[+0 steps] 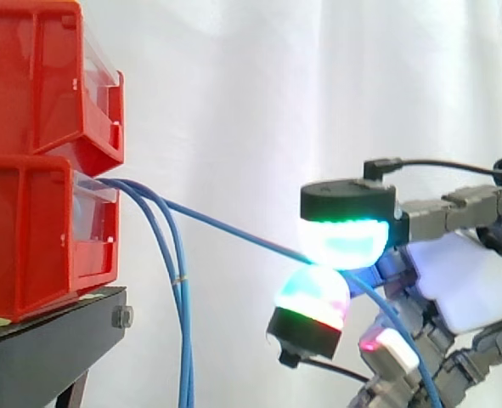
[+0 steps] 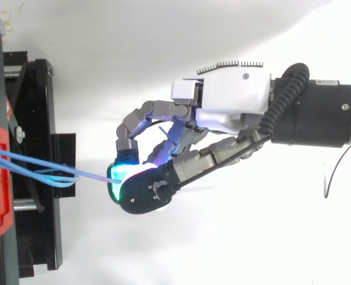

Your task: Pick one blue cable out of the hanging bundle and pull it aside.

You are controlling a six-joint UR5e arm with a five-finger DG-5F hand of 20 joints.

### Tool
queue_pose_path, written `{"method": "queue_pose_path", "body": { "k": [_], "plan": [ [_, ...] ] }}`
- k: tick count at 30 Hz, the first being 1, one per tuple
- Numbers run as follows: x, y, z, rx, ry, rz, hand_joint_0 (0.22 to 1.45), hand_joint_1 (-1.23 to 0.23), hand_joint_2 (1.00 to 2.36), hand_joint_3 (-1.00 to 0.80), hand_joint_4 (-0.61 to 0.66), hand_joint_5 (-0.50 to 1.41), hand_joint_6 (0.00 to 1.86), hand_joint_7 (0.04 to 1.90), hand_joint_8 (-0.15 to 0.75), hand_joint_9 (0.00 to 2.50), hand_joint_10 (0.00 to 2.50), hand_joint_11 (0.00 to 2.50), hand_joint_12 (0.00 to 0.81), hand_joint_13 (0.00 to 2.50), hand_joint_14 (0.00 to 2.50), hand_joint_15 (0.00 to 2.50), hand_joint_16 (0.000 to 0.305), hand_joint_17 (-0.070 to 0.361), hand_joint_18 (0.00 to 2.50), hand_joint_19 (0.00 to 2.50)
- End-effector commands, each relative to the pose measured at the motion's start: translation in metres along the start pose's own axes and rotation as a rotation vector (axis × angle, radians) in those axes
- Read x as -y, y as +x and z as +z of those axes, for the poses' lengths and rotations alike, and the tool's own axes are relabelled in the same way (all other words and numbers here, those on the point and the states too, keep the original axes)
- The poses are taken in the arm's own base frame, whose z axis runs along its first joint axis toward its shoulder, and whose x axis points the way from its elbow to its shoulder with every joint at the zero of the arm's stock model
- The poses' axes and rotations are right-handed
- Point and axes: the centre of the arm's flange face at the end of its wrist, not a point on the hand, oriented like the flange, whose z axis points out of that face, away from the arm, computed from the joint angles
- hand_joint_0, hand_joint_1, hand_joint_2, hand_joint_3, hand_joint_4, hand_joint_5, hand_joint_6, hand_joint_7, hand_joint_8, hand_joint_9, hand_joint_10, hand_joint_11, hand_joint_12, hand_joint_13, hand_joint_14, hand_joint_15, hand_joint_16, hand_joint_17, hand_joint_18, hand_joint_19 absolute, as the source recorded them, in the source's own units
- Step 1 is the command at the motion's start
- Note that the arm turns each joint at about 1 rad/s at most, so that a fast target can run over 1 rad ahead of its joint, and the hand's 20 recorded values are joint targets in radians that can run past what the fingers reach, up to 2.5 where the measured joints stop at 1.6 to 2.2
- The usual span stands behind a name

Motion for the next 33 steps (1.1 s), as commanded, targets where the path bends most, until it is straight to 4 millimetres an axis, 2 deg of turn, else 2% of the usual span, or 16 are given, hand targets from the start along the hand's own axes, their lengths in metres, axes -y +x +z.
{"method": "queue_pose_path", "body": {
  "k": [1,10,22,33],
  "plan": [
    [0.01,-0.002,0.004,-0.006,-0.031,0.005,0.68,-0.84,1.0,0.17,-0.39,-0.12,0.95,1.2,0.274,1.17,0.02,0.65,0.375,0.76,0.01,0.35,0.053,0.119,0.75,0.5],
    [0.026,-0.005,0.013,-0.016,-0.121,0.016,0.67,-0.83,1.0,0.17,-0.38,-0.12,0.95,1.2,0.273,1.18,0.02,0.69,0.378,0.77,0.01,0.35,0.053,0.119,0.76,0.51],
    [0.016,-0.001,0.022,-0.025,-0.228,-0.02,0.67,-0.83,1.0,0.17,-0.38,-0.12,0.95,1.18,0.279,1.16,0.02,0.65,0.379,0.78,0.01,0.36,0.053,0.119,0.76,0.51],
    [0.015,-0.002,0.022,-0.018,-0.233,-0.04,0.67,-0.83,1.0,0.17,-0.38,-0.12,0.95,1.18,0.278,1.16,0.02,0.63,0.379,0.78,0.01,0.37,0.053,0.12,0.77,0.51]
  ]
}}
